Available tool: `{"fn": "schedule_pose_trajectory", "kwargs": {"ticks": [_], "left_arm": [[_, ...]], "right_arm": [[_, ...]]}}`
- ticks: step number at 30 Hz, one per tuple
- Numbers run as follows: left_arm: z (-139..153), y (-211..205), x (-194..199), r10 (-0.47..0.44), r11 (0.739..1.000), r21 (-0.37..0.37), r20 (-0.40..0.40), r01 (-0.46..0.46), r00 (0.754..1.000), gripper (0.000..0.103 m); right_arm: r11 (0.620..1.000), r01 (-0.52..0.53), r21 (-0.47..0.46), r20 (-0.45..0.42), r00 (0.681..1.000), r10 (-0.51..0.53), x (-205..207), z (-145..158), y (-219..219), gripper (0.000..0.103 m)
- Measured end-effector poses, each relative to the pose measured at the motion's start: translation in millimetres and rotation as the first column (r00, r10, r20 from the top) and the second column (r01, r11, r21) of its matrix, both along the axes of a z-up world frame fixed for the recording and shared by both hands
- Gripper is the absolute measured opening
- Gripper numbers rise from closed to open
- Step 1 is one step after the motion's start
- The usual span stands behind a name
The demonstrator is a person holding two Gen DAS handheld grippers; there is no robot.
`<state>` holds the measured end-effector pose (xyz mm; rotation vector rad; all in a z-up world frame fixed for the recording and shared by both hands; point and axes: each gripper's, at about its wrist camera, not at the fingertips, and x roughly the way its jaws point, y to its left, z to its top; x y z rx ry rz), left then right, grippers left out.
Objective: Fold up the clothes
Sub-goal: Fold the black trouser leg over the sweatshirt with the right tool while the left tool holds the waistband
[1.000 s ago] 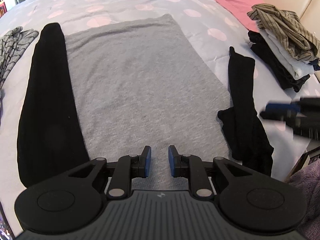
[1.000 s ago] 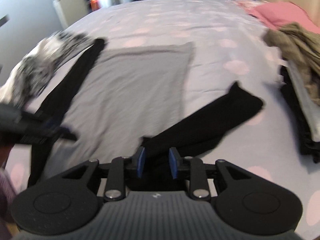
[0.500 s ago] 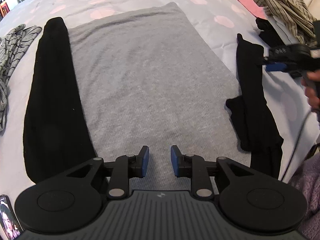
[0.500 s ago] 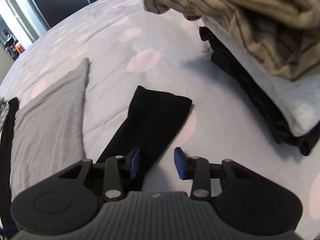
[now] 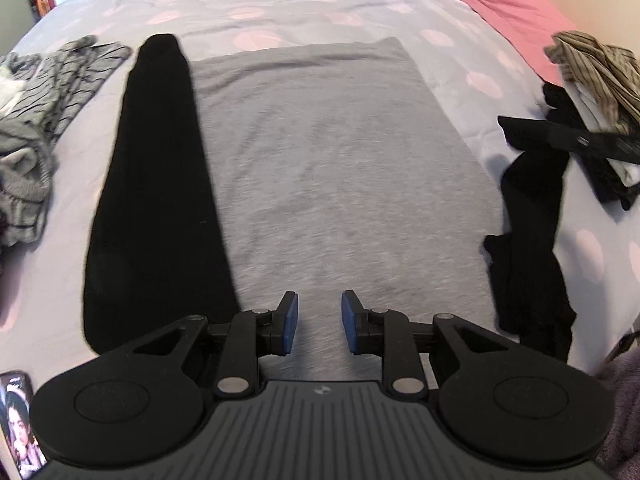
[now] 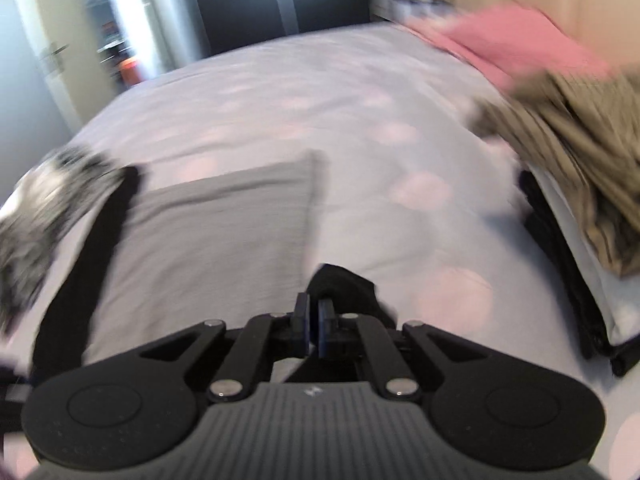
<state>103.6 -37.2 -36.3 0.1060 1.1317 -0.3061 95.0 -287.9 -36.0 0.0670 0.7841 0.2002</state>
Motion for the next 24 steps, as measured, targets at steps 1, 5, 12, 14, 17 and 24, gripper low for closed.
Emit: {"fn": "schedule_pose_trajectory", "kwargs": {"ticks": [1,5,12,14,17,24], "left_arm": [[0.7,4.1,-1.1,0.010,1.000,0.002,0.002,-0.010,1.000,0.022],[4.5,17.2,-8.1,0.033,0.999,0.008,0.014,-0.033,0.999,0.022],[6.3,28.1,-24.7,0.034,0.999,0.015,0.012,-0.034,0.999,0.022],[5.9,29.5,-29.5,0.025,1.000,0.017,0.009,-0.025,1.000,0.022],[5.9,31.8,-36.1,0.015,1.000,0.009,0.003,-0.015,1.000,0.022],[8.9,19.3,-50.3,-0.061,0.997,-0.048,0.004,0.061,0.998,0.022]], "right_arm": [[0.998,-0.053,-0.026,0.014,0.998,0.054,-12.0,3.3,13.4,0.005],[0.951,-0.270,-0.150,0.023,0.961,0.277,-56.6,-0.1,66.7,0.005],[0.789,-0.563,-0.245,-0.156,0.826,0.541,-117.2,-51.4,129.5,0.006],[0.754,-0.607,-0.250,-0.205,0.795,0.571,-128.9,-61.8,137.2,0.008],[0.717,-0.650,-0.251,-0.248,0.760,0.601,-142.6,-69.5,142.3,0.021],[0.728,-0.635,-0.257,-0.242,0.772,0.588,-156.0,-58.4,131.0,0.040]]}}
